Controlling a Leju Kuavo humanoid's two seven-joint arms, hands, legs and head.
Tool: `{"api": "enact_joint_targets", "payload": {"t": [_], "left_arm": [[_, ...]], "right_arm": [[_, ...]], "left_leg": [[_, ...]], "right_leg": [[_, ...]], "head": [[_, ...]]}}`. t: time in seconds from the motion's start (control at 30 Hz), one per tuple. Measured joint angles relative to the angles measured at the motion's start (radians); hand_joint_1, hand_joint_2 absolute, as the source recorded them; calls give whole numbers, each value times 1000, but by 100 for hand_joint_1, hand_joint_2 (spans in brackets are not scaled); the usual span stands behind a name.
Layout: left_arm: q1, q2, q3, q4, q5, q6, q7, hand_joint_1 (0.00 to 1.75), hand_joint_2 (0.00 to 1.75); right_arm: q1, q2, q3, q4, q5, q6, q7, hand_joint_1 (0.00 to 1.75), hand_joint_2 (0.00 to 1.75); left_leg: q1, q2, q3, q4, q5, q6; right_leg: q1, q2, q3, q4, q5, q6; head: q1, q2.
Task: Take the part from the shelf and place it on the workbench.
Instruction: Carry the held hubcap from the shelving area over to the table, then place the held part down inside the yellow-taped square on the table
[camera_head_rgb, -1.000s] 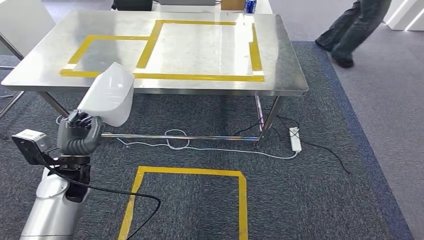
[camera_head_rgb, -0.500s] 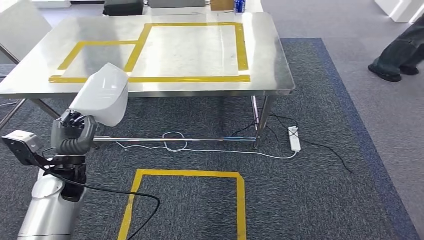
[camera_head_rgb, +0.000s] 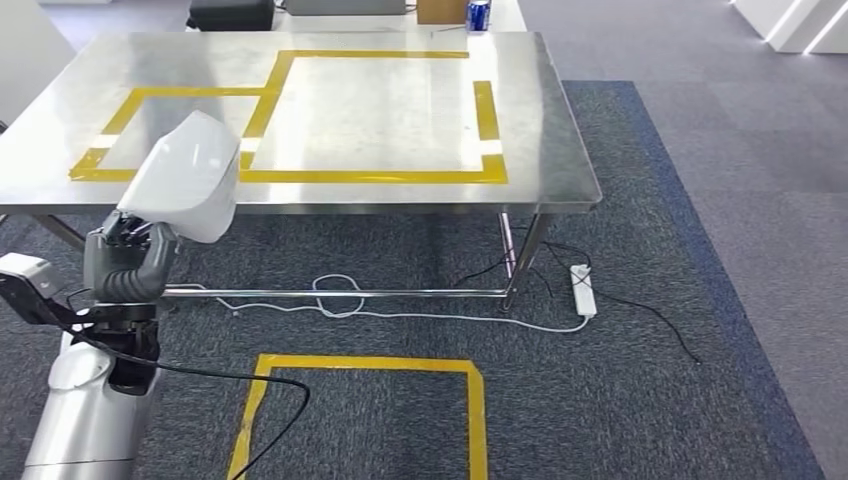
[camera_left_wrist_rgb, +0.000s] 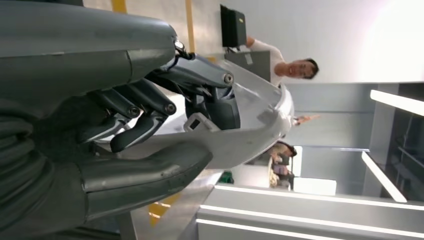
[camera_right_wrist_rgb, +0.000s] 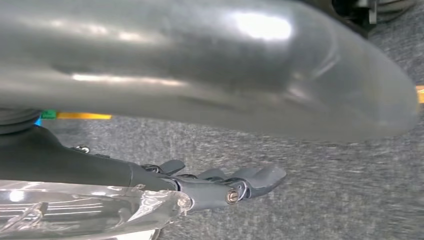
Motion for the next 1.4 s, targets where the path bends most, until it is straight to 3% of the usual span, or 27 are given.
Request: {"api": "enact_joint_targets", "payload": {"t": [0.1,0.17,0.2,0.23,0.3,0.33,0.37,0.43,0.47,0.53,0.57,0.63,0.67,0.7,0.73,0.83,0.87,0.93,1.0,1.07,1.13,1.2,1.23,1.27,1.33,1.37,1.4], "left_arm": [[-2,0,2,1,2,-2,0,175,175],[-2,-1,2,1,5,-4,0,175,175],[-2,-1,2,1,6,-4,0,175,175],[-3,-1,2,2,7,-4,0,175,175],[-3,-2,2,5,7,-5,1,175,175],[-3,-3,1,6,7,-5,1,175,175],[-4,-4,1,8,7,-6,2,175,175],[-10,-5,1,8,7,-7,2,175,175],[-14,-5,0,8,7,-8,2,175,175],[-20,-6,-1,8,5,-8,3,175,175],[-21,-7,-1,8,4,-8,3,175,175],[-20,-7,-3,9,1,-8,6,175,175],[-19,-7,-3,9,0,-8,7,175,175],[-19,-7,-4,10,-1,-8,9,175,175],[-19,-8,-4,10,-1,-8,10,175,175],[-18,-9,-5,10,-2,-8,12,175,175],[-18,-10,-6,10,-3,-8,12,175,175],[-22,-12,-8,8,-3,-8,13,175,175],[-24,-12,-9,7,-3,-7,12,175,175],[-21,-15,-10,7,-4,-6,12,175,175],[-19,-17,-11,7,-5,-6,12,175,175],[-18,-18,-11,8,-15,0,12,175,175],[-18,-18,-11,8,-28,10,12,175,175],[-18,-18,-11,9,-47,26,12,175,175],[-18,-18,-11,15,-98,69,12,175,175],[-19,-17,-10,20,-129,94,12,175,175],[-21,-15,-9,25,-162,118,12,175,175]], "right_arm": [[2,0,0,0,2,6,4,0,0],[7,0,0,0,3,8,4,0,0],[9,0,0,0,4,8,5,0,0],[11,0,0,0,4,8,5,0,0],[17,0,0,2,4,8,6,0,0],[18,0,0,3,3,8,8,0,0],[19,0,0,3,1,9,9,0,0],[16,0,0,3,-1,11,12,0,0],[14,0,0,2,-1,11,13,0,0],[8,0,0,2,-2,13,14,0,0],[6,0,-1,2,-3,15,14,0,0],[7,0,-1,2,-3,17,15,0,0],[9,0,-1,2,-3,18,16,0,0],[10,0,-1,2,-3,18,17,0,0],[12,0,-1,2,-3,18,17,0,0],[13,-2,-1,2,-1,17,16,0,0],[12,-3,-2,1,-1,16,16,0,0],[7,-4,-2,-1,-1,14,16,0,0],[2,-4,-2,-2,-1,14,15,0,0],[2,-4,-3,-2,-1,14,15,0,0],[7,-4,-4,-2,-1,14,16,0,0],[14,-4,-5,-1,-2,15,17,0,0],[17,-4,-6,-1,-2,15,17,0,0],[20,-4,-6,-1,-1,16,18,0,0],[26,-4,-7,1,1,17,19,0,0],[27,-4,-7,2,3,18,20,0,0],[26,-4,-8,2,6,19,20,0,0]], "left_leg": [[1,1,43,-2,-40,7],[2,0,82,-2,-70,8],[2,-1,105,-2,-88,7],[2,-1,130,-2,-106,5],[1,-1,177,-5,-145,-2],[1,-1,198,-12,-163,-8],[0,-1,220,-17,-171,-14],[1,-1,237,6,-150,-28],[1,0,223,50,-124,-35],[2,0,145,168,-103,-43],[2,0,97,218,-123,-45],[4,0,13,265,-205,-47],[5,0,-17,262,-237,-49],[7,0,-35,239,-245,-53],[11,1,-43,198,-220,-58],[28,24,-31,50,-38,-70],[32,30,-26,26,-5,-66],[30,24,-15,20,-6,-44],[28,14,6,19,-20,-23],[24,9,34,19,-43,-9],[19,5,68,18,-76,-2],[11,0,116,17,-114,2],[7,-2,144,15,-136,4],[3,-3,174,10,-158,5],[-3,-7,225,-3,-196,2],[-3,-10,246,-17,-209,-2],[-3,-13,262,-24,-210,-8]], "right_leg": [[-1,-9,-138,177,-56,8],[0,-10,-201,200,-103,10],[0,-10,-213,170,-98,9],[0,-10,-216,119,-61,6],[2,-17,-214,7,83,-3],[5,-20,-206,-26,138,-10],[7,-22,-195,-45,164,-18],[9,-16,-154,-60,144,-34],[6,-12,-132,-71,136,-41],[1,-8,-93,-86,122,-50],[-1,-6,-78,-88,111,-51],[-5,-2,-47,-94,88,-47],[-9,1,-31,-95,74,-44],[-13,3,-15,-96,60,-39],[-17,5,-1,-96,45,-34],[-19,6,39,-98,-8,-11],[-17,5,57,-101,-21,-1],[-19,0,78,-99,-19,15],[-22,-7,38,-21,18,22],[-20,-12,-65,116,29,22],[-12,-12,-165,200,-28,16],[-2,-12,-226,182,-100,2],[5,-12,-242,141,-101,-9],[12,-10,-250,86,-50,-23],[26,-4,-245,-3,125,-49],[32,-2,-236,-23,185,-55],[35,-2,-224,-30,201,-58]], "head": [[5,0],[8,0],[8,0],[8,0],[9,0],[9,0],[9,0],[8,0],[8,0],[5,0],[4,0],[0,0],[-1,0],[-1,0],[-2,0],[-10,0],[-11,0],[-3,0],[2,0],[6,0],[9,0],[11,0],[12,0],[12,0],[9,0],[7,0],[6,0]]}}
